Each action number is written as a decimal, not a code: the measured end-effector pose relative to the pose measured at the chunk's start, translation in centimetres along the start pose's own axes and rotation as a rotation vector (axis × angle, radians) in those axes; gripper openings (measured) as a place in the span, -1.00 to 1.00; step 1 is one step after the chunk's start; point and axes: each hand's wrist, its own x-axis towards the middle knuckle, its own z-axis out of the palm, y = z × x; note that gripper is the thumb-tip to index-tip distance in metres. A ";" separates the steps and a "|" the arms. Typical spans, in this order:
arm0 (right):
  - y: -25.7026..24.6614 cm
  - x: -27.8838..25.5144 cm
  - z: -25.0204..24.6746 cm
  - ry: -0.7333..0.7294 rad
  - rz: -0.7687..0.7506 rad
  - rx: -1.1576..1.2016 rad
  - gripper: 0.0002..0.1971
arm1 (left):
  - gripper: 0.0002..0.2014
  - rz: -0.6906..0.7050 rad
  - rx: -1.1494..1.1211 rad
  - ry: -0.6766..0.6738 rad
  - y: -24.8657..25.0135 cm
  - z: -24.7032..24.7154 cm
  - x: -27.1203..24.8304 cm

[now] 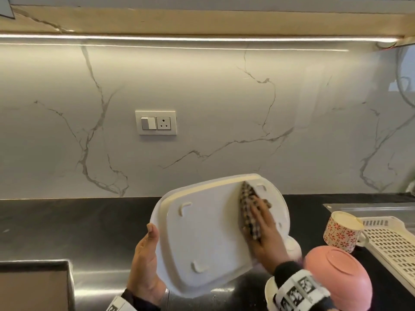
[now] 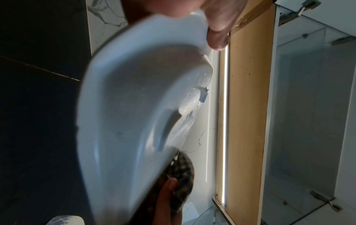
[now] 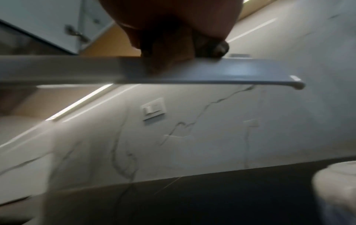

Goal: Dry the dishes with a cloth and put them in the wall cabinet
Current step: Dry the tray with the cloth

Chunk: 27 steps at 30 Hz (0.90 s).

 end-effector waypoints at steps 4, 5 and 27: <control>-4.4 -3.6 5.1 -0.135 -0.363 -0.038 -0.38 | 0.05 -0.024 -0.056 0.073 -0.3 0.9 0.4; -5.4 -4.3 6.1 -0.106 -0.437 -0.092 -0.45 | 0.06 -0.043 -0.099 0.070 -0.2 1.0 0.3; -1.1 3.8 -6.9 0.141 0.035 0.458 -0.49 | -0.66 0.122 0.149 0.086 0.7 1.0 -1.4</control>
